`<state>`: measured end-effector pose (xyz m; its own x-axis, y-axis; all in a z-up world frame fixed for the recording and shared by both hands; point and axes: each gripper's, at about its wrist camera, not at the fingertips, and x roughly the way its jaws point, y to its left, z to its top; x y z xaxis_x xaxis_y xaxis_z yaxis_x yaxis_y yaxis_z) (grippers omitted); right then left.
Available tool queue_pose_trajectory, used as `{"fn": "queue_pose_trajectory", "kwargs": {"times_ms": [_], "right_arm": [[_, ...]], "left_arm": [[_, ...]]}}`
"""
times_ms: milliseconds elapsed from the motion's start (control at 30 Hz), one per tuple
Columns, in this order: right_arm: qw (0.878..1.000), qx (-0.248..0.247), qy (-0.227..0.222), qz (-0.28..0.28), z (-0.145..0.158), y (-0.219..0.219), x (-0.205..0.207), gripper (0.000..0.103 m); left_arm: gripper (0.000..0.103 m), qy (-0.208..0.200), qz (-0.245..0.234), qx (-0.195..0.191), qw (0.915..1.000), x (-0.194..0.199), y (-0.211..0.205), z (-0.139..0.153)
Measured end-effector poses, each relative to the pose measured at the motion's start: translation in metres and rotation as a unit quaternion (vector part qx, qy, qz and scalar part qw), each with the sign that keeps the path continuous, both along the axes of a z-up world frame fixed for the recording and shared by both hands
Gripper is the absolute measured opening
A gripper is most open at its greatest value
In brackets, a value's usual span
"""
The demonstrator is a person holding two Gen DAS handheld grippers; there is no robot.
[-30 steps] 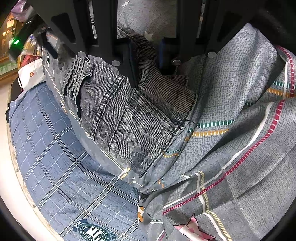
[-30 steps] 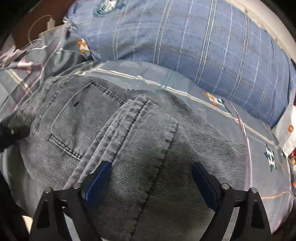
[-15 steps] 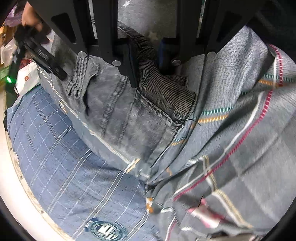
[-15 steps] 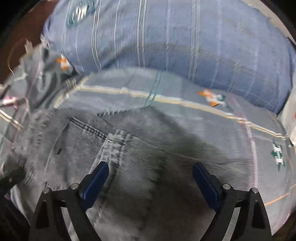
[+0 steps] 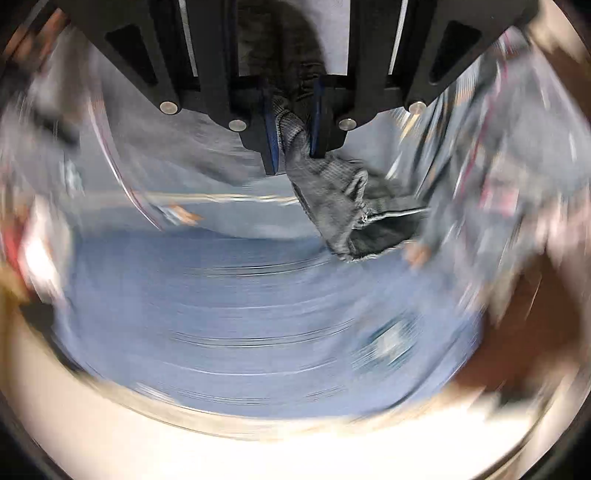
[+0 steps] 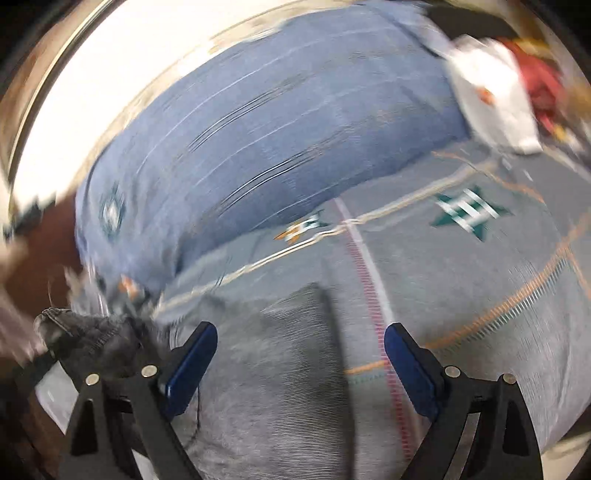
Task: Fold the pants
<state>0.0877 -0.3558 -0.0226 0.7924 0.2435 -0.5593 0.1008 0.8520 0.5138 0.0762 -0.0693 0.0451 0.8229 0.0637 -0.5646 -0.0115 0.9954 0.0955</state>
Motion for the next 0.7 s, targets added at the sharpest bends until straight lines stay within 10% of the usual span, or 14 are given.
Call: {"fn": "queue_pose_trajectory", "kwargs": {"times_ms": [100, 233, 400, 500, 567, 700], "right_arm": [[0.999, 0.036, -0.011, -0.036, -0.001, -0.029, -0.006, 0.094], [0.995, 0.072, 0.002, -0.069, -0.010, -0.055, -0.013, 0.094], [0.994, 0.067, 0.004, -0.091, -0.010, -0.075, -0.029, 0.094], [0.994, 0.070, 0.007, -0.085, -0.012, -0.071, -0.029, 0.094], [0.996, 0.070, 0.016, -0.051, -0.011, -0.058, -0.025, 0.094], [0.988, 0.119, 0.054, 0.085, -0.014, -0.010, -0.019, 0.094]], "left_arm": [[0.015, 0.024, -0.163, 0.110, 0.9802, -0.022, -0.096, -0.035], [0.013, 0.206, -0.318, 0.155, 0.9124, -0.028, -0.169, -0.131], [0.020, 0.175, -0.338, 0.055, 0.9230, -0.042, -0.142, -0.084], [0.055, 0.100, -0.319, -0.001, 0.9424, -0.063, -0.096, -0.036], [0.076, 0.046, -0.259, -0.045, 0.9637, -0.070, -0.051, -0.013], [0.077, 0.043, -0.104, -0.060, 0.9919, -0.050, 0.014, -0.021]]}}
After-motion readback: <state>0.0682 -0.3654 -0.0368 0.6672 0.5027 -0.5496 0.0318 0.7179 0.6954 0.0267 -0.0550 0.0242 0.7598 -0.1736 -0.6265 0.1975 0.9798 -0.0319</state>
